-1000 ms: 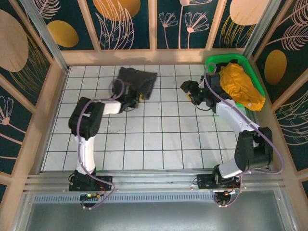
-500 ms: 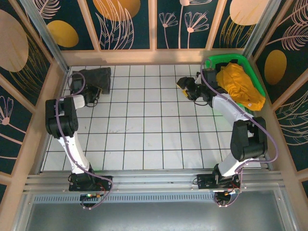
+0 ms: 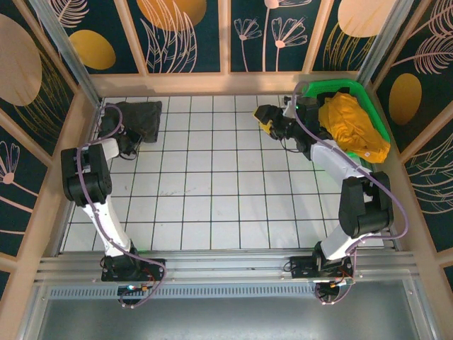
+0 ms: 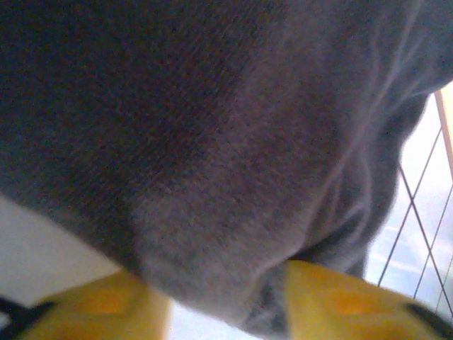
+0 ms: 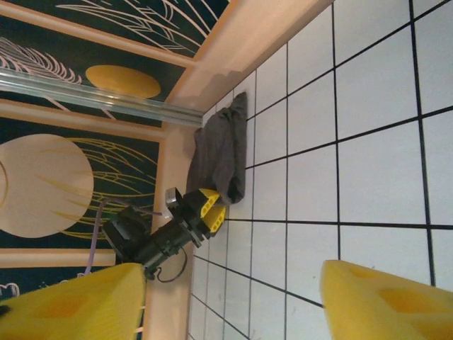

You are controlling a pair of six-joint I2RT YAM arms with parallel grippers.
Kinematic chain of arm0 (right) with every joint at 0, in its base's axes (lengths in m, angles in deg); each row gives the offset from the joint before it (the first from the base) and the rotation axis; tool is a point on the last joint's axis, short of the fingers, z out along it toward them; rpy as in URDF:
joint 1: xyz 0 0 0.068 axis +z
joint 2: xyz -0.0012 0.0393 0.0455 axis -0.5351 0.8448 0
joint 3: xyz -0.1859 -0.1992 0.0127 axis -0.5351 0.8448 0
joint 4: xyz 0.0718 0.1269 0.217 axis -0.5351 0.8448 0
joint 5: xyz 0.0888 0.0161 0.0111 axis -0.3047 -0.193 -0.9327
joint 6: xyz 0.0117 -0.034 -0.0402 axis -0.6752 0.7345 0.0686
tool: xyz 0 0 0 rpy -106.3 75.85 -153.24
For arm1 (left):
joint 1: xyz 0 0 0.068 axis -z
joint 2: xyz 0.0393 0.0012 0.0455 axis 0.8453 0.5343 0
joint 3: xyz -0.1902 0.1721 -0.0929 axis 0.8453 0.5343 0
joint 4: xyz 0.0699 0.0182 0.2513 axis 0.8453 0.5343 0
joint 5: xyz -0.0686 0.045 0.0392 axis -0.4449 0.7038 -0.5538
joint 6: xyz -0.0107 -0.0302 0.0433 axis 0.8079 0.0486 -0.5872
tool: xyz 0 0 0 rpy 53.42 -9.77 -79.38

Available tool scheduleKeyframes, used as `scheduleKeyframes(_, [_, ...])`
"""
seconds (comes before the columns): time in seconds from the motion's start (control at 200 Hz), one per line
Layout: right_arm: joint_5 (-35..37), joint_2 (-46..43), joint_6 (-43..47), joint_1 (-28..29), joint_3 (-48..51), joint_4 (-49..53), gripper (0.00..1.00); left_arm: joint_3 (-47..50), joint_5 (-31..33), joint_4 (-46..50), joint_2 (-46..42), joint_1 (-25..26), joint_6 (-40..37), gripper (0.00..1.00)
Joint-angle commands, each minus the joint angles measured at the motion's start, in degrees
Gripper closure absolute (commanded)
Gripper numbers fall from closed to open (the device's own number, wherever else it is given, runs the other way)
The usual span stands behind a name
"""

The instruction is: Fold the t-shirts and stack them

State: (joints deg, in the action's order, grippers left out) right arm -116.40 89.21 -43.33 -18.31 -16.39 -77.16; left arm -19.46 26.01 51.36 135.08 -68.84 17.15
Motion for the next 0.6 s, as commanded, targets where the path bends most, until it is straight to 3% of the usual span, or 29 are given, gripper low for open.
scheduleKeyframes(0.0, [-0.36, -2.96, 0.25, 0.33, 0.55, -3.5, 0.02, 2.77, -0.02, -0.14, -9.2, 0.45, 0.71, 0.01])
scheduleKeyframes(0.135, [0.18, -4.01, -1.24, -0.24, -0.04, -4.53, 0.01, 7.91, 1.55, -2.81, -19.82, 3.11, 5.54, 0.01])
scheduleKeyframes(0.305, [4.92, -7.66, -0.34, -2.57, -0.97, -2.01, 0.01, 10.87, 13.52, 3.58, -31.9, 6.72, 6.86, 0.01])
scheduleKeyframes(0.395, [17.52, -11.55, 6.32, -3.93, -5.8, 11.03, 0.01, 10.48, 26.55, 12.31, -38.66, 6.74, 5.9, 0.01])
scheduleKeyframes(0.48, [35.98, -15.82, 12.65, -3.67, -9.12, 21.17, 0.01, 13.38, 40.91, 15.21, -46.07, 6.98, 6.2, 0.01])
scheduleKeyframes(0.546, [49.08, -19.79, 16.77, -3.67, -6.06, 21.8, 0.01, 22.19, 47.36, 7.07, -53.37, 7.1, 2.91, 0.01])
scheduleKeyframes(0.591, [56.0, -23.67, 21.09, -3.6, -0.37, 17.0, 0.01, 29.33, 49.21, -2.31, -57.87, 7.25, -4.82, 0.01])
